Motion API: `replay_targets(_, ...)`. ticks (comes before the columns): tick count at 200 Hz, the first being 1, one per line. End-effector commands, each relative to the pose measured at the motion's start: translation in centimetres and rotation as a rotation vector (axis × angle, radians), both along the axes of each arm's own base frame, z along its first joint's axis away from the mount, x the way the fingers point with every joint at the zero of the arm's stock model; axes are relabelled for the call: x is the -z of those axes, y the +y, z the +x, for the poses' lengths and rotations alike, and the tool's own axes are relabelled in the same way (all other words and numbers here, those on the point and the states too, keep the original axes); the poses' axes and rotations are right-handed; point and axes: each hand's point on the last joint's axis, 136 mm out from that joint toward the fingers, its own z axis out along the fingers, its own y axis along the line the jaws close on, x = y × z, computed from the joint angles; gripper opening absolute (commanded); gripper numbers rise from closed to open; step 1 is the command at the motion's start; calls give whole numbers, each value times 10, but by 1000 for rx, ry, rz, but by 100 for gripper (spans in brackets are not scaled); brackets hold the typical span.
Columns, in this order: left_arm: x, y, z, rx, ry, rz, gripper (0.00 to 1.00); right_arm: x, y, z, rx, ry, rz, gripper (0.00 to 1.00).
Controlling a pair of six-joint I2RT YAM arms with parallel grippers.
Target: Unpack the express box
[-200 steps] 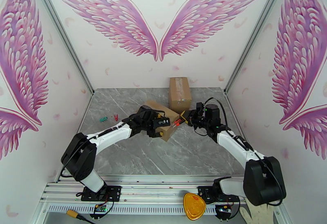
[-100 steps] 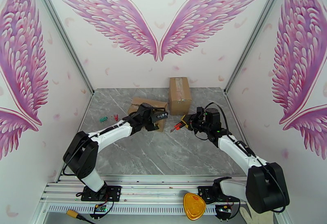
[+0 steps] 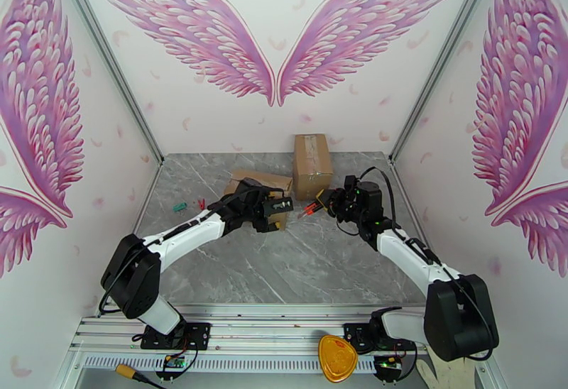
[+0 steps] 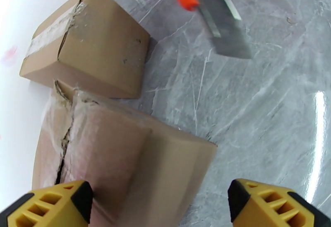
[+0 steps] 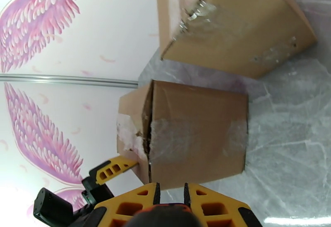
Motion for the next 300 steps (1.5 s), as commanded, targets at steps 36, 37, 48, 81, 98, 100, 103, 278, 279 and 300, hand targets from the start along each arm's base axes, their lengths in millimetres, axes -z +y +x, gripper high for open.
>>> replay_targets(36,-22,3,-1,28,-37,-33,92,-44,3,58,37,-172,15,0)
replay_targets(37,-22,3,-1,27,-39,-35,92,-44,4,58,37,-172,15,0)
replay_targets(48,-28,4,1,20,-53,-47,92,-44,5,65,35,-176,24,0)
replay_targets(81,-33,9,8,-13,-68,-65,92,-43,10,83,36,-182,61,0)
replay_targets(98,-31,13,13,-32,-75,-58,92,-45,15,89,26,-189,81,0)
replay_targets(100,-31,13,13,-33,-78,-59,92,-44,15,90,25,-187,81,0)
replay_targets(103,-30,13,14,-36,-80,-58,92,-43,16,91,23,-185,80,0)
replay_targets(278,-9,19,53,-159,-132,-48,92,1,28,74,21,-46,-51,0)
replay_targets(279,-9,19,52,-159,-133,-48,92,1,28,74,21,-44,-51,0)
replay_targets(300,-10,20,54,-170,-144,-46,92,2,30,72,12,-29,-44,0)
